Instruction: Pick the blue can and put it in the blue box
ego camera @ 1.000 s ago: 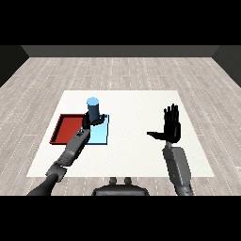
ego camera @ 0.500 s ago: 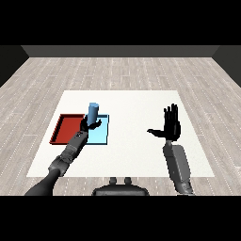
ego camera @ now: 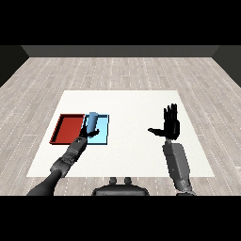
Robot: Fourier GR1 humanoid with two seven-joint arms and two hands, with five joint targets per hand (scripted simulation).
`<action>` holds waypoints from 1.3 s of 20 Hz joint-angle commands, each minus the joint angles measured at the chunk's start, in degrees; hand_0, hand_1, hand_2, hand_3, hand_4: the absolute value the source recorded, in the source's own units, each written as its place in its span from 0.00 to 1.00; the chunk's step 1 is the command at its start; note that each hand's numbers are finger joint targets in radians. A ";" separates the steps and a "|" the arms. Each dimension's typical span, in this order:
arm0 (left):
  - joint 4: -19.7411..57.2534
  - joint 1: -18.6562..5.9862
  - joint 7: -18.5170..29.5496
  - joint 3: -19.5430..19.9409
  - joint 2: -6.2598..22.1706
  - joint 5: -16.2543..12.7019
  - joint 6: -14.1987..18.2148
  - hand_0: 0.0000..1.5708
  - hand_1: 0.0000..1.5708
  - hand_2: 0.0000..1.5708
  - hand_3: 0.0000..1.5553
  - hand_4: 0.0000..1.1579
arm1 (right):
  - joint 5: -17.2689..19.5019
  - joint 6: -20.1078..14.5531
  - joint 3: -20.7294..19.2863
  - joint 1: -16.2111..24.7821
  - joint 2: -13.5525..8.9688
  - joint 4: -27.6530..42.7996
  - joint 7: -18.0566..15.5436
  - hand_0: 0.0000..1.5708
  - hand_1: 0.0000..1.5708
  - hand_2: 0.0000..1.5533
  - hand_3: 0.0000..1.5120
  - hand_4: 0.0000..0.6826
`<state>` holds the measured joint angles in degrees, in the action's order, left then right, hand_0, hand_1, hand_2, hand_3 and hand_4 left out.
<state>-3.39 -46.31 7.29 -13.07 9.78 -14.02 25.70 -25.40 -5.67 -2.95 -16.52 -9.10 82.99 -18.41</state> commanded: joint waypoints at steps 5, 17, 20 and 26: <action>3.27 -1.04 -3.12 -4.64 1.49 5.95 3.83 0.00 0.00 0.00 0.00 0.00 | 0.08 -1.28 1.04 1.32 1.11 4.98 1.77 0.00 0.00 0.00 0.00 0.00; -11.52 0.64 21.14 6.63 -0.19 -3.19 13.04 0.00 0.00 0.00 0.00 0.00 | -1.35 2.69 0.49 1.29 1.60 3.52 -0.82 0.00 0.00 0.00 0.00 0.00; -17.61 0.02 27.10 7.78 -2.82 -4.86 5.59 0.00 0.00 0.00 0.00 0.00 | -0.52 2.46 1.90 1.60 1.65 3.99 0.48 0.00 0.00 0.00 0.00 0.00; -32.21 9.43 38.15 6.91 -0.98 -6.97 -8.94 0.00 0.00 0.00 0.00 0.00 | 1.52 4.40 3.61 5.19 1.58 1.74 -1.40 0.00 0.00 0.00 0.00 0.00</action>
